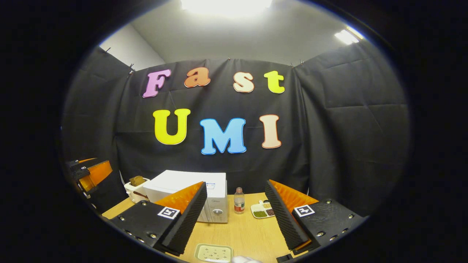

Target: Open the microwave oven with the left hand, put the food in, and close the microwave oven.

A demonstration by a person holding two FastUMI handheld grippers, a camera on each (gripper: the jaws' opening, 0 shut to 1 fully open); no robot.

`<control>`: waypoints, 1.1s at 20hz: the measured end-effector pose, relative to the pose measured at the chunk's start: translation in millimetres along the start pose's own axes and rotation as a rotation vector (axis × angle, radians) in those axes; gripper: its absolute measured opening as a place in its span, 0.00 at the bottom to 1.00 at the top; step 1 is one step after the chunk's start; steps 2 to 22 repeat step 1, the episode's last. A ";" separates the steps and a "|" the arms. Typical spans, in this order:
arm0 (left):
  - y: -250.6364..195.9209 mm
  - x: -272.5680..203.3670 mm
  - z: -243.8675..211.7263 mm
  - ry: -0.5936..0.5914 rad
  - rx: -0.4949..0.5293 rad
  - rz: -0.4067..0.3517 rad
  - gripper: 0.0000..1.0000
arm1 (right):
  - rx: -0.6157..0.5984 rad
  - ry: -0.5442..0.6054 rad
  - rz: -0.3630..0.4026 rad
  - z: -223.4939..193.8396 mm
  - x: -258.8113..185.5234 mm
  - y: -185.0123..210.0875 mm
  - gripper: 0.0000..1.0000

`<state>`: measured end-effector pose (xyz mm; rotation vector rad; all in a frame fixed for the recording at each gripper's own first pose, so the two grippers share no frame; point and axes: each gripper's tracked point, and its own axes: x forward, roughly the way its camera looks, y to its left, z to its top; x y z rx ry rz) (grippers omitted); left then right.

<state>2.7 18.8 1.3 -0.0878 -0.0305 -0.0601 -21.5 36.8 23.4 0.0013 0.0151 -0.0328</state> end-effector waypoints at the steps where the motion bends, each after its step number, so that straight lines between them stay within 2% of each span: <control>1: -1.0 -1.5 0.5 -0.003 -0.002 -0.002 0.99 | -0.004 0.000 -0.007 1.6 0.2 -2.9 0.98; 22: -1.0 -1.5 0.5 -0.003 -0.002 -0.002 0.99 | -0.004 0.000 -0.007 1.6 0.2 -2.9 0.98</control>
